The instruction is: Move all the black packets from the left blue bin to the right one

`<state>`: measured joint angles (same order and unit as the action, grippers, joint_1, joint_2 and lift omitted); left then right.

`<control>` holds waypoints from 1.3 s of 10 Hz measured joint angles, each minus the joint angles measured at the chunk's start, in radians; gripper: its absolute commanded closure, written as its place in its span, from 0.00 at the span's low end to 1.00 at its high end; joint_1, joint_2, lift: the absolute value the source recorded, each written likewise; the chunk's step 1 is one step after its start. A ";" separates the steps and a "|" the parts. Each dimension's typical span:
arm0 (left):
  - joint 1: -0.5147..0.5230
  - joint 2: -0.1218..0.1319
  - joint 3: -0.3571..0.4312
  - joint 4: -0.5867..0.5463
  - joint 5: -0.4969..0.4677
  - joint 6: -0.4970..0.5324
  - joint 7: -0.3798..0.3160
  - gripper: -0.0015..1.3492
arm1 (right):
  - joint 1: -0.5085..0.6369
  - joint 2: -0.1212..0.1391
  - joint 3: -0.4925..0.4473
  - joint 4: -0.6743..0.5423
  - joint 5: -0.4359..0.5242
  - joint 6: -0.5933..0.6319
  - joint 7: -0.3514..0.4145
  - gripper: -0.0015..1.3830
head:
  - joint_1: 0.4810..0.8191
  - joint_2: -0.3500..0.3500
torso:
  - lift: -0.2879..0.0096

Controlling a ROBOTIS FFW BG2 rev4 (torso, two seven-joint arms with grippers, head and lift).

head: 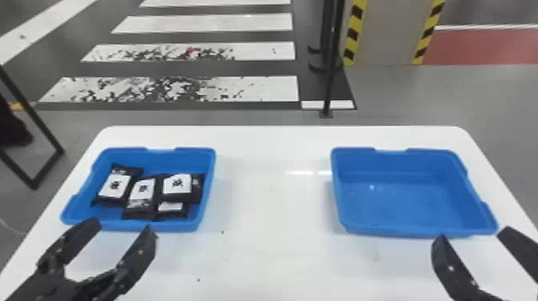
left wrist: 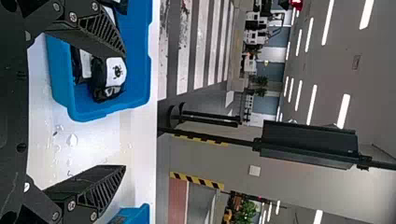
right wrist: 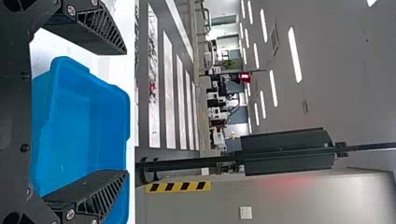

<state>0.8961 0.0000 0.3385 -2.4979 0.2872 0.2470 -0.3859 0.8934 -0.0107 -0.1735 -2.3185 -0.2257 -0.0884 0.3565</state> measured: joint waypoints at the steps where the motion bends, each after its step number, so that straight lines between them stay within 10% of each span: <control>1: -0.046 0.000 0.018 0.004 -0.029 0.045 0.003 0.14 | 0.000 0.000 0.000 0.000 -0.001 0.000 0.001 0.09 | 0.63 0.61 | 0.50; 6: -0.330 0.025 0.061 0.139 -0.203 0.278 0.005 0.15 | 0.002 -0.002 0.000 0.003 -0.011 0.000 0.001 0.09 | 0.63 0.73 | 0.50; 13: -0.769 0.137 -0.088 0.557 -0.406 0.432 -0.026 0.16 | 0.002 -0.002 0.001 0.007 -0.015 0.000 0.001 0.09 | 0.63 0.72 | 0.50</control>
<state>0.1274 0.1374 0.2507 -1.9411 -0.1187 0.6785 -0.4123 0.8956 -0.0127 -0.1725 -2.3118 -0.2409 -0.0884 0.3574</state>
